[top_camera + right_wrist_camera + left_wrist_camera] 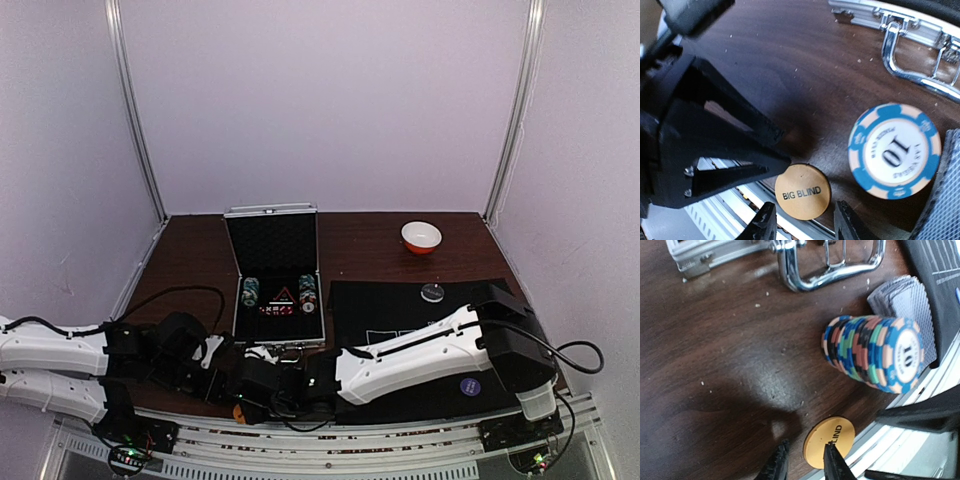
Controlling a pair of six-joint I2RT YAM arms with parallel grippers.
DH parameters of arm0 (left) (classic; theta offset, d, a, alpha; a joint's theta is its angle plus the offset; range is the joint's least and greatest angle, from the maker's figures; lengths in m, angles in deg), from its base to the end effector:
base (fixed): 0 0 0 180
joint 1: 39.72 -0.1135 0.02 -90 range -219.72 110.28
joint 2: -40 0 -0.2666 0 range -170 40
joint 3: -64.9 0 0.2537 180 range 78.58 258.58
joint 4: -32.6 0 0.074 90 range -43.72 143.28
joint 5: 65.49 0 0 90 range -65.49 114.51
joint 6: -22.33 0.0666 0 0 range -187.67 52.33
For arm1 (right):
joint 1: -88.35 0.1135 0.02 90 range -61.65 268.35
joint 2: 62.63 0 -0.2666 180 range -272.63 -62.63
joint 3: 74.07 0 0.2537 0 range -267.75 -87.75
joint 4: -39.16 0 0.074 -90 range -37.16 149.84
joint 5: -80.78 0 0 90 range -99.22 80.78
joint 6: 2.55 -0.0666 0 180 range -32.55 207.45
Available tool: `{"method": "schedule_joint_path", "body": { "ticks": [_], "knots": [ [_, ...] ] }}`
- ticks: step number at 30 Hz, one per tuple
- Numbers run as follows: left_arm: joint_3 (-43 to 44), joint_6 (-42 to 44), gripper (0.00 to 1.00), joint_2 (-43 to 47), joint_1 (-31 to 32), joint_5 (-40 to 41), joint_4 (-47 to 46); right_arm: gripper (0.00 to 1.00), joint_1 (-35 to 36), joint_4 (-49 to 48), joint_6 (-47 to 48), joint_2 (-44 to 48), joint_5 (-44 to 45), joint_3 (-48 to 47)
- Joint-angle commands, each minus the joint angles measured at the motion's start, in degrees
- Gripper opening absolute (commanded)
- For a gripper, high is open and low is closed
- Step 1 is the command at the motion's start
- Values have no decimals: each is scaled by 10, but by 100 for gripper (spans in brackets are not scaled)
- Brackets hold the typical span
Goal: Distribute texas hold em gaming equipment
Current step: Pick up the big blind button from the corner of the board.
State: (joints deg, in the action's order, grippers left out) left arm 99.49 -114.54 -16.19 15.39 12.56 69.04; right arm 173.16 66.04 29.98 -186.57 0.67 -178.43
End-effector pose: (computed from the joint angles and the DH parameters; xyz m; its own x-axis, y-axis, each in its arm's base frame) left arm 0.0923 -0.1565 0.1236 -0.9632 0.1330 -0.2337 0.2373 0.8290 -0.5064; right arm 0.0570 0.5009 0.1485 -0.8534 -0.2137 -0.4754 -0.4665 0.7199 0.5138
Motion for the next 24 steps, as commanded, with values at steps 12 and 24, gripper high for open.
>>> {"method": "schedule_joint_path", "body": {
  "ticks": [12, 24],
  "knots": [
    [-25, -2, 26, -20, -3, 0, -29, 43, 4, 14, -30, -36, 12, -8],
    [-50, -20, 23, -2, 21, -36, -43, 40, 4, -18, -45, -37, -47, 17]
  ]
}}
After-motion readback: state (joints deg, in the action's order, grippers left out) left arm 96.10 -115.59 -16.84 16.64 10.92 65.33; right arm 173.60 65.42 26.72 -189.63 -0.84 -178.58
